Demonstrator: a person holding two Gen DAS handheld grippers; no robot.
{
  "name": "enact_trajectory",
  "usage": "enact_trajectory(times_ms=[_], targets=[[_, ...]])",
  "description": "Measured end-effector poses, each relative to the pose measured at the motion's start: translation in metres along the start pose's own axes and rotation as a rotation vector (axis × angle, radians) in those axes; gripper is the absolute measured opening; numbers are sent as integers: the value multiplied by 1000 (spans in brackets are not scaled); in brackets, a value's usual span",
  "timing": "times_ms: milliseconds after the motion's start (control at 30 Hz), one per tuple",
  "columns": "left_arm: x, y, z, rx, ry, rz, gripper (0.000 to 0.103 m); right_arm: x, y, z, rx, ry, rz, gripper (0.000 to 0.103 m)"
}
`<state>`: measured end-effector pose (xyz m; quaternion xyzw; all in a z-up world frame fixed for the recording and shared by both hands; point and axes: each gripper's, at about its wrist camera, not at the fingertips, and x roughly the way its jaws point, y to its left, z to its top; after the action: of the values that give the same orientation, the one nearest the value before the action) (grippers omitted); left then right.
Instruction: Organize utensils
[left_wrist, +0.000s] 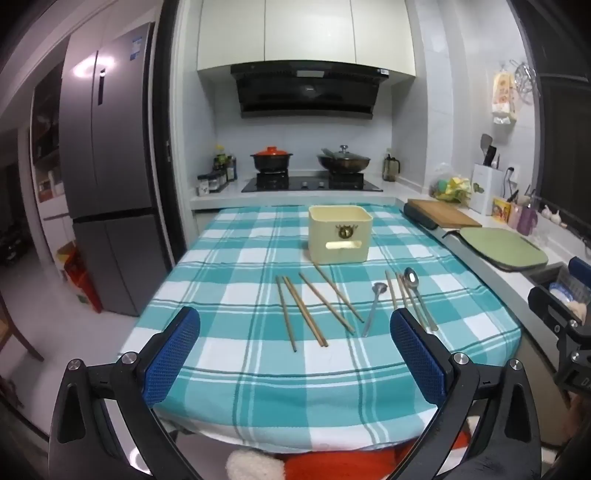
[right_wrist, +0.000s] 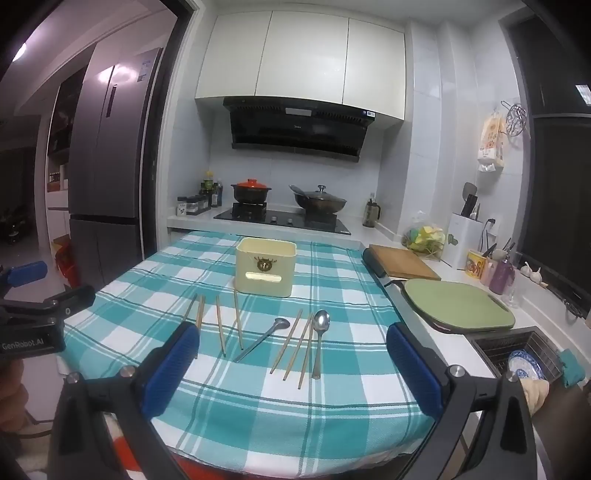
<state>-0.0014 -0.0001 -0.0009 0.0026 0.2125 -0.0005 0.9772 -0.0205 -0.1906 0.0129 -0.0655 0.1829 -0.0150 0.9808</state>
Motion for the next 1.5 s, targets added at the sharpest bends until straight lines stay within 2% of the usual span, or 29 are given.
enact_trajectory(times_ms=[200, 400, 1500], targets=[[-10, -2, 3, 0, 15, 11, 102, -2, 2, 1, 15, 7, -2, 103], [0, -1, 0, 1, 34, 13, 102, -3, 1, 2, 11, 17, 14, 103], [6, -4, 1, 27, 42, 43, 102, -3, -4, 3, 10, 5, -2, 103]])
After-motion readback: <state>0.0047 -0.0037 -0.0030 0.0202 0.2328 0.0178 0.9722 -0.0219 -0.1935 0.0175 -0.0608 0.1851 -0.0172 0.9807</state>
